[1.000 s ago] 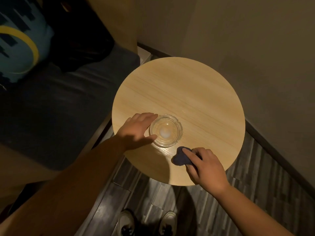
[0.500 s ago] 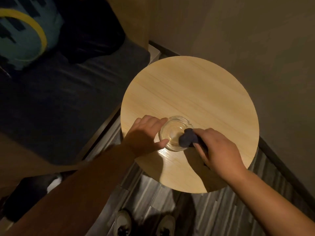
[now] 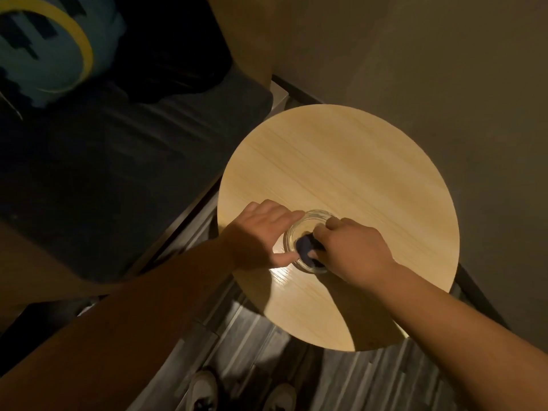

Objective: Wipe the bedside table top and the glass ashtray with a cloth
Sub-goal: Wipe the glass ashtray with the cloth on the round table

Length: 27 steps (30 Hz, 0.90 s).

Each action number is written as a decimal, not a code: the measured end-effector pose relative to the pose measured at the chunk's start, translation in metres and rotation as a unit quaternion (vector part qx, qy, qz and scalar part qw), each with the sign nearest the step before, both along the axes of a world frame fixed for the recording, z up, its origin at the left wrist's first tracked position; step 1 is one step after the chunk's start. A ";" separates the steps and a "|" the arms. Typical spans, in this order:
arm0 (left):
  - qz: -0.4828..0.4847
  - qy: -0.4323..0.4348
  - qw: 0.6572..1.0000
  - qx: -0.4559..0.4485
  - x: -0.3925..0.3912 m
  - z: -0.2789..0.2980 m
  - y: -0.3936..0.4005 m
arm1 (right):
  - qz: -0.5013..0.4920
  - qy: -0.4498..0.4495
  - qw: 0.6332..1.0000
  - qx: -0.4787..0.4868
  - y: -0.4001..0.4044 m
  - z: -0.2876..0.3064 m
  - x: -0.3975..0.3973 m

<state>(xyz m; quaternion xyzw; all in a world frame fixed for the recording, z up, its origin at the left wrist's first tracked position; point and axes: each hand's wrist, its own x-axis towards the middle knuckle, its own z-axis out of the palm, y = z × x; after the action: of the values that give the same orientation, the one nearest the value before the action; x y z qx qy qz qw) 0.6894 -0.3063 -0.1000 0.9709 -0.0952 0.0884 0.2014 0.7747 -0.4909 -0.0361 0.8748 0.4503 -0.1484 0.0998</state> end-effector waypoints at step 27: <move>-0.003 0.059 0.998 0.023 0.010 -0.001 -0.003 | -0.064 0.000 0.998 0.017 0.005 0.004 -0.008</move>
<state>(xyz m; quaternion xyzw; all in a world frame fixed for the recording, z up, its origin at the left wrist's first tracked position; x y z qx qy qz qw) 0.6999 -0.3098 -0.1008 0.9784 -0.0880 0.0287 0.1848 0.7666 -0.4864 -0.0322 0.9035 0.3956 -0.1467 0.0755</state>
